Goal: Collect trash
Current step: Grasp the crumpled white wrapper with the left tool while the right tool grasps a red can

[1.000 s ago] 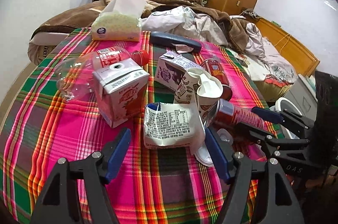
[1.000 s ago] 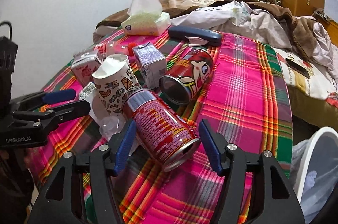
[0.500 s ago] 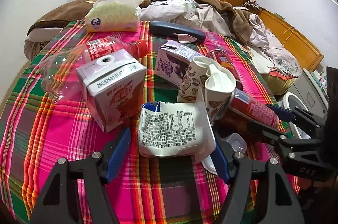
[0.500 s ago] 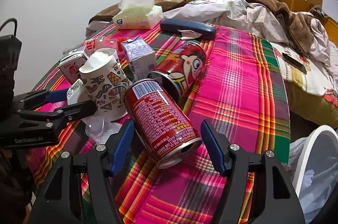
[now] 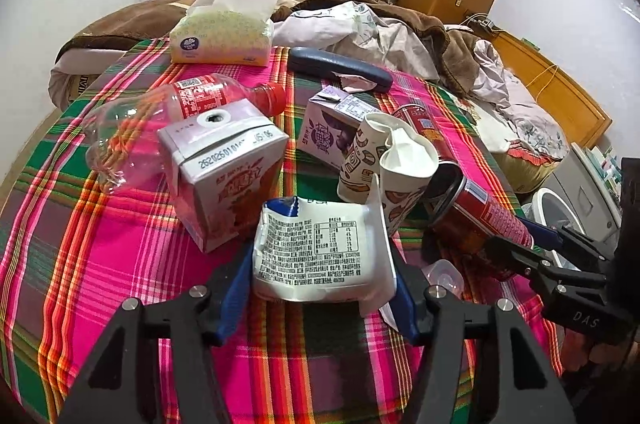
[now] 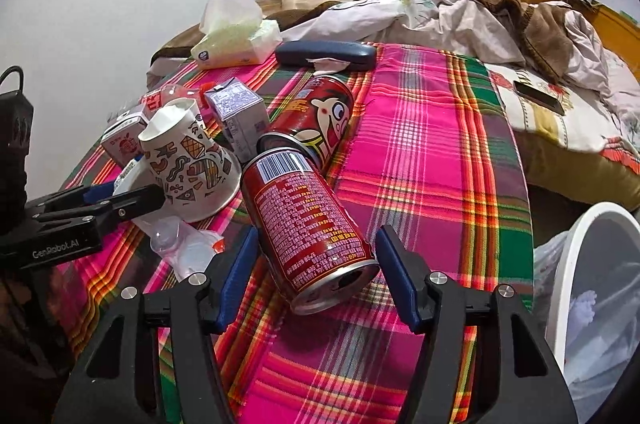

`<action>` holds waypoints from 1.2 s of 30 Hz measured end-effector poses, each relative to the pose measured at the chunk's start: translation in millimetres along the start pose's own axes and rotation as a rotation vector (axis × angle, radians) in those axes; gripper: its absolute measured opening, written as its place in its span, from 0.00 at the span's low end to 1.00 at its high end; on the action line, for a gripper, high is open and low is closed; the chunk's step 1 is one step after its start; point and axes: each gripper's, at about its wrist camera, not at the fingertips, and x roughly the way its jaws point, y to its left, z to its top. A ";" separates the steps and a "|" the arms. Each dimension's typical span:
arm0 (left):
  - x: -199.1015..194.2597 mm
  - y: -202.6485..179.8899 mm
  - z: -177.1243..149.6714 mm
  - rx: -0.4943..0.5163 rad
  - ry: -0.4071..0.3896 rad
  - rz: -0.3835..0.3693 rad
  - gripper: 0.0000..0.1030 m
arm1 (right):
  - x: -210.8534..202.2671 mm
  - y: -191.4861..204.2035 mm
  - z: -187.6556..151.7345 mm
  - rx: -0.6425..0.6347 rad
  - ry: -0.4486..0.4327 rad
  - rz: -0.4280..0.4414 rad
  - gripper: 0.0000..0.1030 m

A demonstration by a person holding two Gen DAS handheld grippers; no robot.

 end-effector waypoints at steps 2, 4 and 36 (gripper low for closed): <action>-2.8 0.5 -0.7 -0.004 -0.007 0.000 0.61 | -1.4 0.4 -1.3 0.001 -0.004 -0.002 0.58; -6.2 0.9 -1.8 -0.010 -0.012 -0.004 0.61 | -2.3 1.6 -2.4 -0.005 -0.004 -0.004 0.57; -27.8 -6.7 -10.3 -0.006 -0.035 0.020 0.61 | 0.9 12.9 -2.7 -0.023 0.043 0.007 0.53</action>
